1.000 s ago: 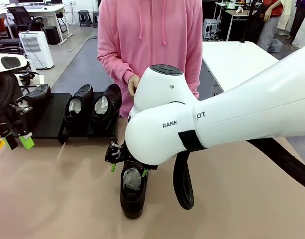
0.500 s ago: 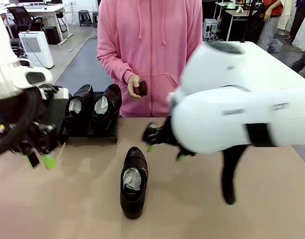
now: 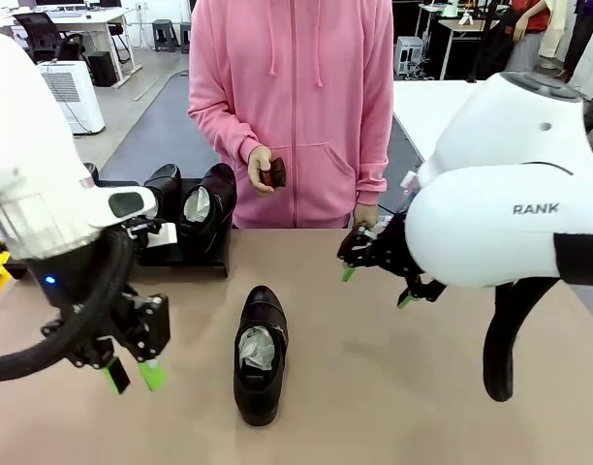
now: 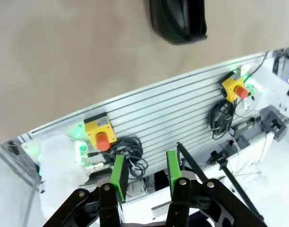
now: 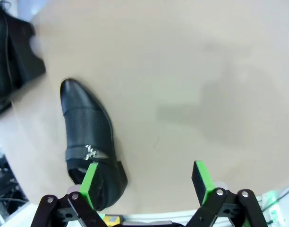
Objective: Organize the shoes by placing them on the stand.
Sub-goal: Place the Shoe from the middle of the table onto the Shoes Stand.
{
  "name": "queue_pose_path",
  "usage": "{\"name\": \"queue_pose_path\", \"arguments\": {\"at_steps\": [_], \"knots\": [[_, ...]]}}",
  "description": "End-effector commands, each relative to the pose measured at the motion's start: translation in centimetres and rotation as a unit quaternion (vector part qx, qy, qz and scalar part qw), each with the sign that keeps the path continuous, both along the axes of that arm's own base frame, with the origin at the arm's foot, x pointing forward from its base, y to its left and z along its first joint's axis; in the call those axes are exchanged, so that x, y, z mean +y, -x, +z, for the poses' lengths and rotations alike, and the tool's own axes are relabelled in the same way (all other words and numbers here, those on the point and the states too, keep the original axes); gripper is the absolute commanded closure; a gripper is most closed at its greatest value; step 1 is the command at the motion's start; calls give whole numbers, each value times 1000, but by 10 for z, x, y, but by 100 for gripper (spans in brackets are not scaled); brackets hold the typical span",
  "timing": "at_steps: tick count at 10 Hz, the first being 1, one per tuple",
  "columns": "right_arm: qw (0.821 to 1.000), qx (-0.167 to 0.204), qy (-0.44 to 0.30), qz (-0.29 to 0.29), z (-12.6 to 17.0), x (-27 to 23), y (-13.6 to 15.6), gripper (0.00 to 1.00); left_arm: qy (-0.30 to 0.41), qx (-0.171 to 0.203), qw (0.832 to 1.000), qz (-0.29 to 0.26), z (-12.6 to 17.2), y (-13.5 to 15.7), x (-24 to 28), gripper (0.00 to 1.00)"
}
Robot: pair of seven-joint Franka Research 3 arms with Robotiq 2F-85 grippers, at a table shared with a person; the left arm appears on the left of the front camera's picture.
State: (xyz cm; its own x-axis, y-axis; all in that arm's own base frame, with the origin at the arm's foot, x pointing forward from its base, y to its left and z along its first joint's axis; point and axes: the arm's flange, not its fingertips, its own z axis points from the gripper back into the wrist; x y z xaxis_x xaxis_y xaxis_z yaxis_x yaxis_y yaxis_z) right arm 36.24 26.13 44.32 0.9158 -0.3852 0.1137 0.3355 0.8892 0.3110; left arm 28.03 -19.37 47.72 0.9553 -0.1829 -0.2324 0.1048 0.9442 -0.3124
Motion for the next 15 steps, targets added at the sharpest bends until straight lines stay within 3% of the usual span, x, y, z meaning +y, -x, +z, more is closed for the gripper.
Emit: {"name": "queue_pose_path", "arguments": {"at_steps": [1, 4, 7, 12, 15], "knots": [[1000, 1, -4, 24, 3, 12, -5, 0, 16, -44, 999, 12, -19, -17, -21, 54], [1000, 1, -4, 24, 3, 12, -5, 0, -13, -115, 992, 47, -50, -50, -62, 54], [1000, 1, -4, 24, 3, 12, -5, 0, -40, -158, 984, 69, -79, -77, -87, 54], [1000, 1, -4, 24, 3, 12, -5, 0, -68, -181, 976, 98, -98, -80, -99, 54], [1000, 1, -4, 24, 3, 12, -5, 0, -73, -173, 978, 87, -110, -73, -104, 54]]}}
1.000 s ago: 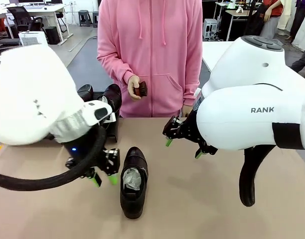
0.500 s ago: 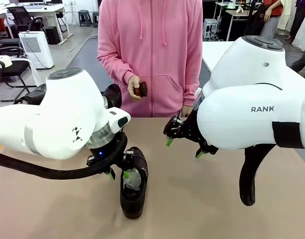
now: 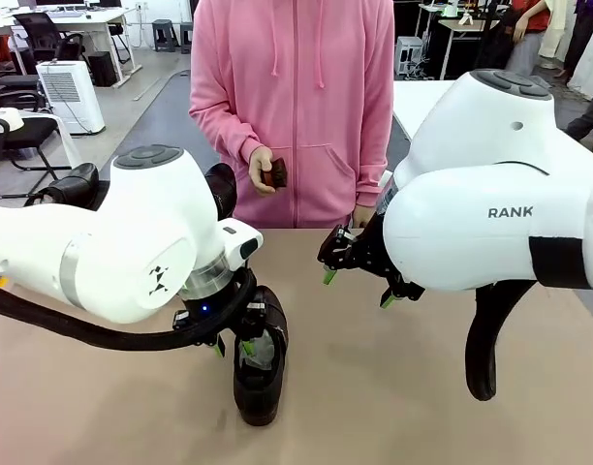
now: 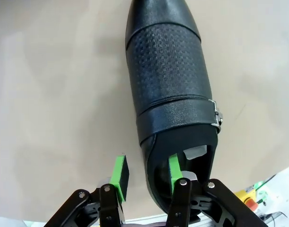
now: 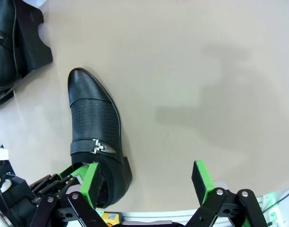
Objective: Organize the shoes by placing them on the stand.
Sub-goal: Place the Shoe from the middle of the table onto the Shoes Stand.
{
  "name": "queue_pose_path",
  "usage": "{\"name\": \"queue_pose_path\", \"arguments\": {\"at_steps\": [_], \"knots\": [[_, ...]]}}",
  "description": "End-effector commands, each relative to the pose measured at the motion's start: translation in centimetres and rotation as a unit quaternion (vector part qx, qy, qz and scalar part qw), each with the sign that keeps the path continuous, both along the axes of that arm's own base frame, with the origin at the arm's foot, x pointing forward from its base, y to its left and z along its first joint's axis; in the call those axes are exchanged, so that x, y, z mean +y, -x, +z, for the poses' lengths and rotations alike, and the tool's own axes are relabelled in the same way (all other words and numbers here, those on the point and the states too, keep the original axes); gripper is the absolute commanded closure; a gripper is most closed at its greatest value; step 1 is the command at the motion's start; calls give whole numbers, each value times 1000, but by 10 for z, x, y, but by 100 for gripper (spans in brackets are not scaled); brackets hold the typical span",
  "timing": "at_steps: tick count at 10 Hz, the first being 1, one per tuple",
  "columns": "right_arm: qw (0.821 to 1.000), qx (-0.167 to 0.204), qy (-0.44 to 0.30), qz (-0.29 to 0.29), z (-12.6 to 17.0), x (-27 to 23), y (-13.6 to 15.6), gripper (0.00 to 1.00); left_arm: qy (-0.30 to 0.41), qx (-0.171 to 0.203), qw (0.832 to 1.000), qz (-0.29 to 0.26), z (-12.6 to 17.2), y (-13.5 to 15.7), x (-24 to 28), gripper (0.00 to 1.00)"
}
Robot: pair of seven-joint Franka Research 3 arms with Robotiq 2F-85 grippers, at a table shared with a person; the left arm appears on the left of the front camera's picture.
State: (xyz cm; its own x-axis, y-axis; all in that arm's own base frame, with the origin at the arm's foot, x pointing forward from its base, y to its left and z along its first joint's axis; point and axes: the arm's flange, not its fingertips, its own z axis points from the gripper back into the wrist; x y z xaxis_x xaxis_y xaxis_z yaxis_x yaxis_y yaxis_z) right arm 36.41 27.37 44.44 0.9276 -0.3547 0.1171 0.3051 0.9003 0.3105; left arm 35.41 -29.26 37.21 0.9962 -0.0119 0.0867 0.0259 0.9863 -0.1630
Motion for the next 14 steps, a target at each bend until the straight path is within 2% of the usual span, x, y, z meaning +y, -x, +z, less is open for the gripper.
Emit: {"name": "queue_pose_path", "arguments": {"at_steps": [1, 3, 6, 7, 10, 12, 13, 14], "knots": [[1000, 3, -5, 7, 2, -1, -3, 0, -10, -2, 1000, 1, -9, 2, -7, 54], [1000, 3, -5, 7, 2, -1, -3, 0, -13, 1, 1000, -5, -13, 4, -6, 54], [1000, 3, -5, 7, 2, -1, -3, 0, -31, 10, 999, -9, -19, 4, -7, 94], [1000, 3, -5, 7, 2, -1, -3, 0, -34, 12, 999, -11, -21, 4, -8, 100], [1000, 3, -5, 7, 2, -1, -3, 0, -30, 21, 999, -20, -22, 5, -10, 100], [1000, 3, -5, 7, 2, -1, -3, 0, 14, 45, 998, -37, 19, 15, 10, 100], [1000, 3, -5, 7, 2, -1, -3, 0, 33, 41, 998, -39, 47, 21, 28, 100], [1000, 3, -5, 7, 2, -1, -3, 0, 51, 22, 996, -65, 77, 26, 49, 100]]}}
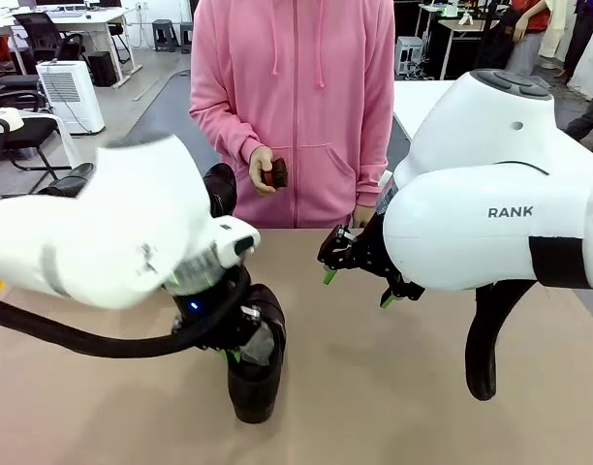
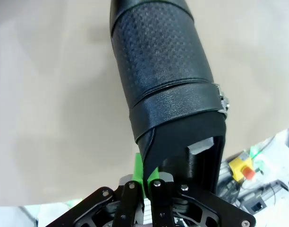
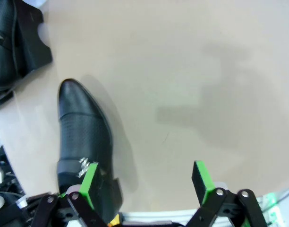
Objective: Organize the shoes by placing them on the stand.
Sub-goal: Place the Shoe from the middle of the table onto the Shoes Stand.
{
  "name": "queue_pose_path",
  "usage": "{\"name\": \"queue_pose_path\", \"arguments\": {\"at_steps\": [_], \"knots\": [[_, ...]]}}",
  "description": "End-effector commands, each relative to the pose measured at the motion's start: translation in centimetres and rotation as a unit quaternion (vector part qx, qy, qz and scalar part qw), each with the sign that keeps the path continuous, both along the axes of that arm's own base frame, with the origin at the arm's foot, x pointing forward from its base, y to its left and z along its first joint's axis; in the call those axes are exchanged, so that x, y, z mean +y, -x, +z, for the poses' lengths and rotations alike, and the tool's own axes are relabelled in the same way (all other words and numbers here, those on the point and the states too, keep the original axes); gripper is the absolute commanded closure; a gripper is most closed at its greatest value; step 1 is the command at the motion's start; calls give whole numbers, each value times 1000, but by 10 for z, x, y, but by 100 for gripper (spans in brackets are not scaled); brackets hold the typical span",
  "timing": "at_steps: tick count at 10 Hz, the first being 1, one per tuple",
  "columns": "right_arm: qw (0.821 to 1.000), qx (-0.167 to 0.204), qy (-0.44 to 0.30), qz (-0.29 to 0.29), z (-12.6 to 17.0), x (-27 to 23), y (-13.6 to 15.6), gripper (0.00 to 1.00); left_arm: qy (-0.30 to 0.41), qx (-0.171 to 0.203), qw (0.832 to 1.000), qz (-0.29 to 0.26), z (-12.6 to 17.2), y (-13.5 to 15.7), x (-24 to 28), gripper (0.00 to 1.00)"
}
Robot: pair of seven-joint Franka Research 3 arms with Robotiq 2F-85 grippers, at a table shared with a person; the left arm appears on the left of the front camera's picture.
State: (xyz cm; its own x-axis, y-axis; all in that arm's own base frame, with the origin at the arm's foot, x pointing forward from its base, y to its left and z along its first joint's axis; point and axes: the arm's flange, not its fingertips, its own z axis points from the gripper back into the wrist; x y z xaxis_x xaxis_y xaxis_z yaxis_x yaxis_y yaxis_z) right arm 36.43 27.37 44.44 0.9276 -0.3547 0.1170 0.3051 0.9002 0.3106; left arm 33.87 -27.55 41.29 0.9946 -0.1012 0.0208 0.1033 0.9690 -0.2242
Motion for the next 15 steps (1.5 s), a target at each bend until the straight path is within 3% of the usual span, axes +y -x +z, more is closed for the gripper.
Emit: {"name": "queue_pose_path", "arguments": {"at_steps": [1, 4, 5, 7, 8, 9, 15], "knots": [[1000, 3, -5, 7, 2, 0, -3, 0, 38, -37, 998, -33, 59, 10, 54, 100], [1000, 3, -5, 7, 2, 0, -3, 0, 104, -78, 989, -72, 130, -9, 130, 100], [1000, 3, -5, 7, 2, 0, -3, 0, 113, -109, 985, -66, 150, -16, 155, 100], [1000, 3, -5, 7, 2, 0, -3, 0, 64, -184, 981, -11, 169, -37, 204, 100], [1000, 3, -5, 7, 2, 0, -3, 0, 43, -196, 980, 6, 172, -52, 228, 100], [1000, 3, -5, 7, 2, 0, -3, 0, 24, -214, 976, 16, 171, -63, 247, 100], [1000, 3, -5, 7, 2, 0, -3, 0, 1, -183, 982, 36, 95, -149, 299, 100]]}}
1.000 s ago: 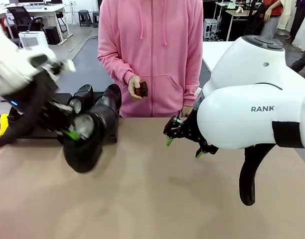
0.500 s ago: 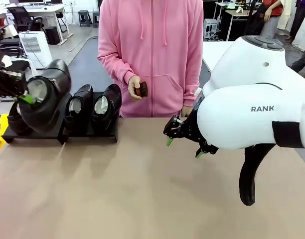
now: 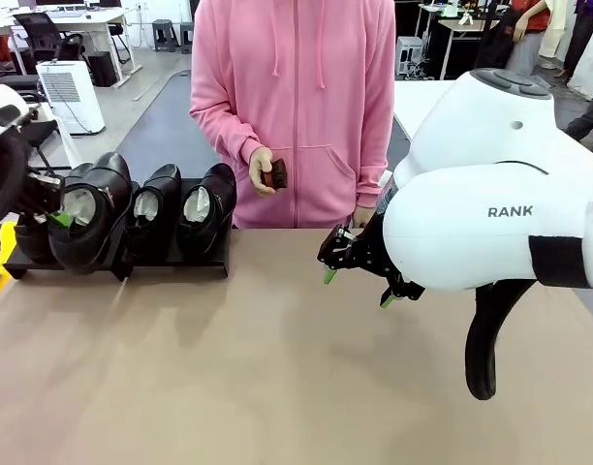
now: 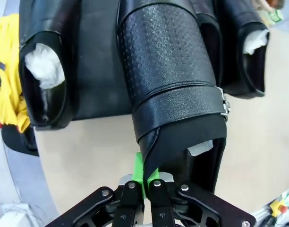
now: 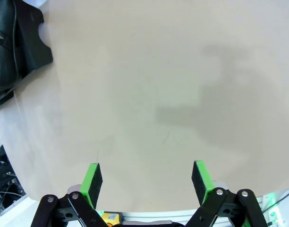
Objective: Organize the shoes by placing them on the stand.
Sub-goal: Place the Shoe from the middle of the table onto the Shoes Stand.
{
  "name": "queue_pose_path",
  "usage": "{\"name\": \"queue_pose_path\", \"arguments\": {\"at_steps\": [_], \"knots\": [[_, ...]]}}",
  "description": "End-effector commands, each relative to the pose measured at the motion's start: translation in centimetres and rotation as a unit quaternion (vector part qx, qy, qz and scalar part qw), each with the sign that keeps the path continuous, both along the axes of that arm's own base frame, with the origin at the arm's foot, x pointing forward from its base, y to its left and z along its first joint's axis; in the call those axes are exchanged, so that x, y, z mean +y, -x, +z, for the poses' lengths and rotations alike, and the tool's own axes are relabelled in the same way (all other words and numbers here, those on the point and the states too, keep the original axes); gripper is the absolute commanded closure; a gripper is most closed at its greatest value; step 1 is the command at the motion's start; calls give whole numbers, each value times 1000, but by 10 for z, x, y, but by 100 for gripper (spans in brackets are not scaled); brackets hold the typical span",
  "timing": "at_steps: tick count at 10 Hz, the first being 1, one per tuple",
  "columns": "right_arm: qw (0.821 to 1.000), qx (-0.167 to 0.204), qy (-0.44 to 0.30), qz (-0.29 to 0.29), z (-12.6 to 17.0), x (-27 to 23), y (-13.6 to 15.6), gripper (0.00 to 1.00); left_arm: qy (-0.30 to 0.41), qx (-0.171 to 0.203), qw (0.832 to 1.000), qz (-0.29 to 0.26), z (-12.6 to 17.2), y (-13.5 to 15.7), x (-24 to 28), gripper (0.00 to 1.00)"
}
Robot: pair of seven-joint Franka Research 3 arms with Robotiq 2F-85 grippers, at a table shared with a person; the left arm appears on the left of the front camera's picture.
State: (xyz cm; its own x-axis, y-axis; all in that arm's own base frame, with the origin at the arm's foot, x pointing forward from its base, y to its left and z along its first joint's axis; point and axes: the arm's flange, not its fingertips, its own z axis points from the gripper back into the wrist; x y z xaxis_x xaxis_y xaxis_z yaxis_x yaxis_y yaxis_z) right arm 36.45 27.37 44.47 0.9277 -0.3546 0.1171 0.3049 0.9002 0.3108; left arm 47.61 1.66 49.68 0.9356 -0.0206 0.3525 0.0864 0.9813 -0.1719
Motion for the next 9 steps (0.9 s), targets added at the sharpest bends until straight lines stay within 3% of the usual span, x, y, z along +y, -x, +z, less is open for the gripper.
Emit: {"name": "queue_pose_path", "arguments": {"at_steps": [1, 6, 9], "knots": [[1000, 3, -5, 7, 1, -1, -3, 0, 5, -18, 1000, -7, 7, -23, 10, 100], [1000, 3, -5, 7, 1, -1, -3, 0, 2, -16, 1000, 5, -13, -72, 16, 100], [1000, 3, -5, 7, 1, -1, -3, 0, 36, -23, 999, -2, -3, -77, 19, 100]]}}
